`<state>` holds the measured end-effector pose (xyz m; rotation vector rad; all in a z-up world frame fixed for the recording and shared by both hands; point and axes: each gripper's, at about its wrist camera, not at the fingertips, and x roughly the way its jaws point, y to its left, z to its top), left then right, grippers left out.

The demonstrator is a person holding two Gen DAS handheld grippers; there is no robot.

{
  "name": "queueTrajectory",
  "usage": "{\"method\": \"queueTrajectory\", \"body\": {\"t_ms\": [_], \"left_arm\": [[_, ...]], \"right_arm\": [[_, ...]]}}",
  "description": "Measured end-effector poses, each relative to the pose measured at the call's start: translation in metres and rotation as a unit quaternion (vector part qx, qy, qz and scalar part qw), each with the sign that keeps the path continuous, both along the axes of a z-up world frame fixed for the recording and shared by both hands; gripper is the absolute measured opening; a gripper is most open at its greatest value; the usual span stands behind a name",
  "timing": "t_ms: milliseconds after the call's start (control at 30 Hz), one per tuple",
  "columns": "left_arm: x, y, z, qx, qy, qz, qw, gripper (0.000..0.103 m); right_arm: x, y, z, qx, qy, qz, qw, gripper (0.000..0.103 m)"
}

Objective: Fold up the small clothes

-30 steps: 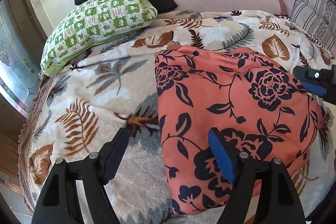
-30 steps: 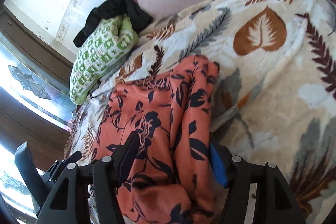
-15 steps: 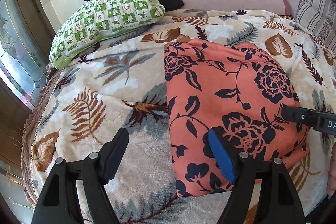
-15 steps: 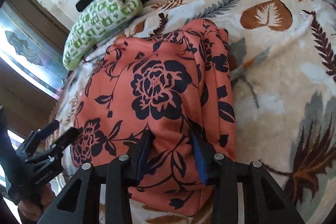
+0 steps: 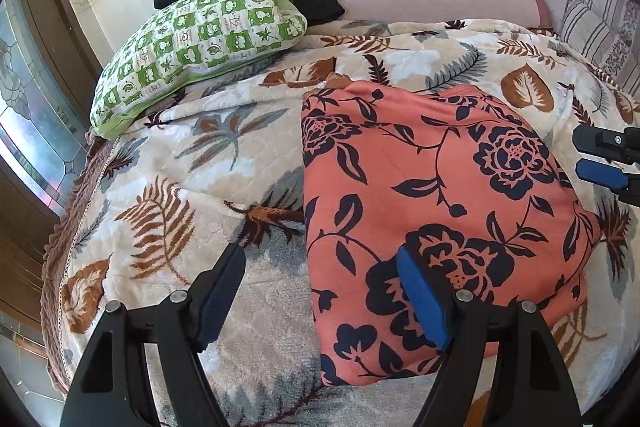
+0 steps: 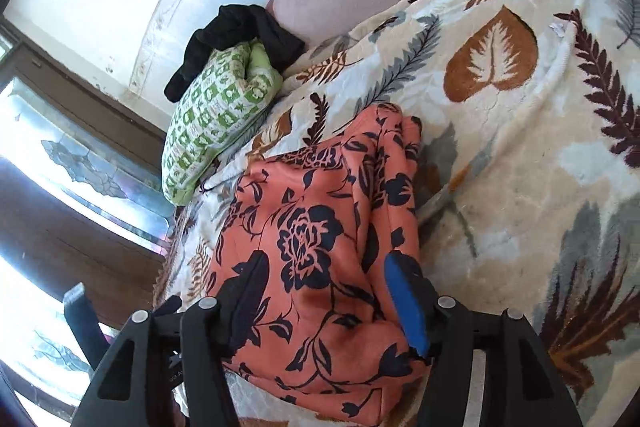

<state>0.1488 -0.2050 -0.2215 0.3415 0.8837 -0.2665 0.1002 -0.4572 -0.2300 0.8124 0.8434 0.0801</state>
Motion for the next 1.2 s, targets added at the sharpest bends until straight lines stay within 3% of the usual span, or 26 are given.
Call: {"method": "queueTrajectory", "body": {"t_ms": [133, 400, 500, 700, 867, 1067, 1100, 1200], "left_arm": [[-0.005, -0.008, 0.003, 0.001, -0.001, -0.002, 1.0, 0.079], [-0.024, -0.017, 0.01, 0.003, -0.003, 0.007, 1.0, 0.079], [-0.032, -0.017, 0.01, 0.005, 0.003, 0.01, 0.9999, 0.079], [-0.055, -0.025, 0.01, 0.03, 0.0, -0.012, 0.9995, 0.079], [-0.063, -0.033, 0.007, 0.05, -0.003, -0.028, 0.9984, 0.08], [-0.042, -0.018, 0.003, 0.045, 0.006, 0.01, 0.9989, 0.08], [-0.038, -0.014, 0.003, 0.043, 0.007, 0.018, 0.9989, 0.08], [-0.025, -0.005, 0.001, 0.034, 0.005, 0.036, 0.9988, 0.08]], "right_arm": [[-0.003, -0.012, 0.0, -0.002, 0.002, -0.012, 1.0, 0.065], [-0.015, -0.01, 0.025, -0.045, -0.035, -0.001, 0.998, 0.065], [-0.015, -0.003, 0.026, -0.056, -0.023, 0.001, 0.998, 0.065], [-0.019, -0.012, 0.013, -0.02, 0.003, -0.014, 1.0, 0.065], [-0.024, -0.025, 0.008, 0.022, -0.002, -0.021, 1.0, 0.066], [-0.016, 0.002, 0.014, 0.048, -0.036, 0.055, 0.997, 0.06], [-0.013, 0.007, 0.013, 0.046, -0.031, 0.064, 0.996, 0.054], [-0.002, 0.02, -0.006, 0.046, 0.016, 0.086, 0.995, 0.05]]}}
